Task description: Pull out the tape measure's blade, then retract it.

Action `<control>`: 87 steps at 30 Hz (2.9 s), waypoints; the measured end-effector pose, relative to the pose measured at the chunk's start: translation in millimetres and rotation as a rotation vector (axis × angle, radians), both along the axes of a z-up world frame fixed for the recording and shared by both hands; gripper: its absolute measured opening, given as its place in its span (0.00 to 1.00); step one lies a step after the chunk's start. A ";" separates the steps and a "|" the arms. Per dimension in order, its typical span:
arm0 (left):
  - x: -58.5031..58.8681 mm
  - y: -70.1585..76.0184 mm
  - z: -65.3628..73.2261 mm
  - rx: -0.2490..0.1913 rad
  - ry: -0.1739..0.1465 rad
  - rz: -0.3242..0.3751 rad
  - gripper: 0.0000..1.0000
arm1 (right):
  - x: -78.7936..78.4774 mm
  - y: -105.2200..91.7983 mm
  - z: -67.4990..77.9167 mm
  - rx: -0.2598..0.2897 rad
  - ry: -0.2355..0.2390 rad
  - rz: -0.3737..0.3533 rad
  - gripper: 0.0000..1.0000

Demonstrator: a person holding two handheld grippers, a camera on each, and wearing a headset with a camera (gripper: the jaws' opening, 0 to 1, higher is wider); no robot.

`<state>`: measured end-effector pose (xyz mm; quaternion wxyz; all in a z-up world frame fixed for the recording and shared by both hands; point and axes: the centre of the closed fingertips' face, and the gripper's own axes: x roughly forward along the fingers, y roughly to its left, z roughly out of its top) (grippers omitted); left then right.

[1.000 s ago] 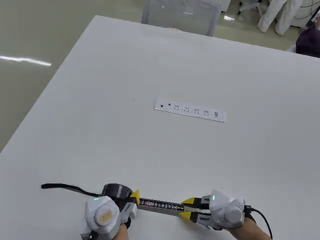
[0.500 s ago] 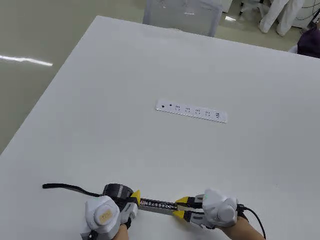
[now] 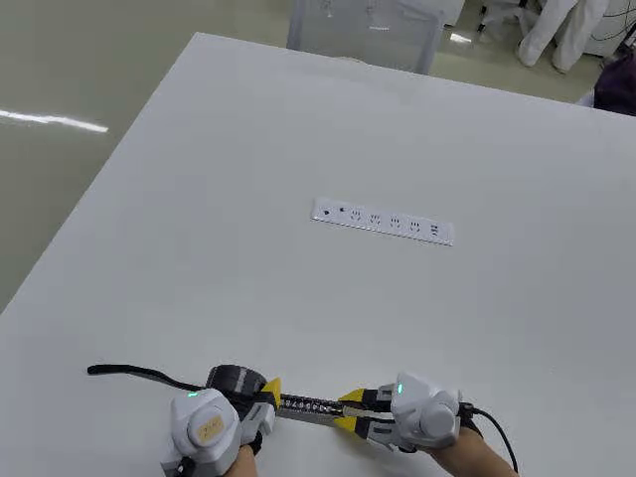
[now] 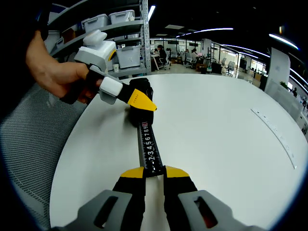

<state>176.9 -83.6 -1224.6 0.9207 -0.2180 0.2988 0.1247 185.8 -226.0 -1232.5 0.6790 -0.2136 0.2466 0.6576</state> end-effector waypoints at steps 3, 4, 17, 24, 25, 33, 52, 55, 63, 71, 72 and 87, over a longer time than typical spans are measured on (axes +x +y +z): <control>0.0 0.0 0.0 -0.003 0.000 0.001 0.62 | -0.2 3.3 0.0 0.003 0.002 0.000 0.12; -0.1 -0.1 0.3 -0.004 0.000 0.000 0.62 | -0.4 4.8 0.3 0.003 0.002 0.001 0.12; 0.1 0.0 1.2 -0.008 0.001 0.002 0.62 | -2.2 17.2 -0.5 0.009 0.007 0.008 0.12; -0.2 0.4 0.6 -0.011 0.001 0.001 0.62 | -3.8 25.4 -1.1 0.011 0.009 0.016 0.12; -0.3 0.3 0.8 -0.011 0.002 0.000 0.62 | -4.0 26.3 -1.3 0.011 0.008 0.016 0.12; -0.1 0.4 0.6 -0.012 0.003 0.000 0.62 | -5.5 35.2 -2.3 0.013 0.010 0.012 0.12; -0.3 0.7 0.9 -0.019 0.003 0.001 0.62 | -8.6 57.9 -4.1 0.021 0.012 0.023 0.12; -0.1 0.8 0.5 -0.022 0.004 0.001 0.62 | -9.3 60.7 -3.5 0.022 0.012 0.024 0.12; -0.1 1.2 0.8 -0.028 0.003 0.004 0.62 | -9.5 67.3 -5.4 0.024 0.013 0.027 0.12; 0.1 0.7 1.4 -0.034 0.001 0.005 0.62 | -11.5 77.6 -4.8 0.030 0.014 0.032 0.12; 0.0 0.7 1.7 -0.035 0.001 0.005 0.62 | -11.6 78.8 -5.0 0.031 0.014 0.033 0.12; 0.3 2.1 0.9 -0.053 -0.002 0.010 0.62 | -14.6 92.1 -3.4 0.037 0.005 0.071 0.12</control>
